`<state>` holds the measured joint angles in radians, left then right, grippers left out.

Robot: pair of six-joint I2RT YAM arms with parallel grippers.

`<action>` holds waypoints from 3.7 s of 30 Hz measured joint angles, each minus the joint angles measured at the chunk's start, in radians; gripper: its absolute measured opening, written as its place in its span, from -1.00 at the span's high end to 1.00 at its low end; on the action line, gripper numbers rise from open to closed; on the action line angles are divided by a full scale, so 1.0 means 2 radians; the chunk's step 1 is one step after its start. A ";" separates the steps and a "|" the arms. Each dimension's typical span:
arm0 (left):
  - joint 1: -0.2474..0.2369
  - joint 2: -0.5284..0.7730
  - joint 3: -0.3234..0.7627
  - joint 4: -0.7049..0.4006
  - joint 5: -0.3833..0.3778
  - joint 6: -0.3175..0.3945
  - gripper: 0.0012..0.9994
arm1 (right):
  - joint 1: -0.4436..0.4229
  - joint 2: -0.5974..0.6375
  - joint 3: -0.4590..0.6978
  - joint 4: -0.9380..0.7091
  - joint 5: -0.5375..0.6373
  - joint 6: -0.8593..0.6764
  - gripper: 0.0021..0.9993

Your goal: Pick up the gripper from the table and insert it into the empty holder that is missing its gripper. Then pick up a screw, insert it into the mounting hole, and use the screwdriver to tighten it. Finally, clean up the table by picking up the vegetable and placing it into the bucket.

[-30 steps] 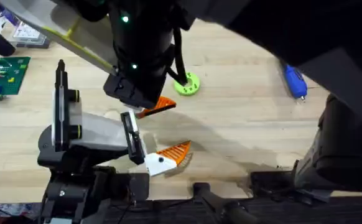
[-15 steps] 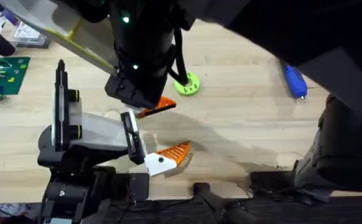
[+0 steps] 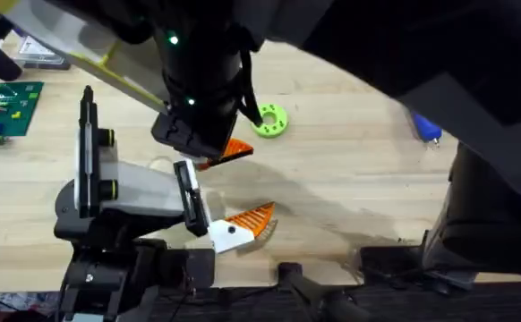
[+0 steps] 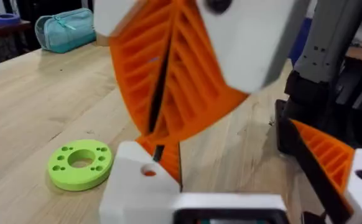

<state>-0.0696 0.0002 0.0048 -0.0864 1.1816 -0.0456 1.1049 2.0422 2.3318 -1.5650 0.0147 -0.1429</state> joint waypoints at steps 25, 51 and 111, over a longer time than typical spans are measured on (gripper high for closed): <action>0.000 0.000 0.000 -0.002 0.000 0.000 -0.98 | 0.000 0.025 0.000 0.000 0.002 0.000 0.99; 0.000 0.000 0.000 -0.007 -0.002 -0.002 -0.98 | -0.008 0.025 0.000 -0.003 0.017 -0.005 -0.87; 0.000 0.000 0.000 -0.003 -0.011 -0.006 0.99 | -0.015 0.025 0.001 0.004 0.011 -0.003 -0.99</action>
<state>-0.0696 0.0002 0.0048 -0.0933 1.1603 -0.0570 1.0748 2.0922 2.3333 -1.5562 0.0368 -0.1493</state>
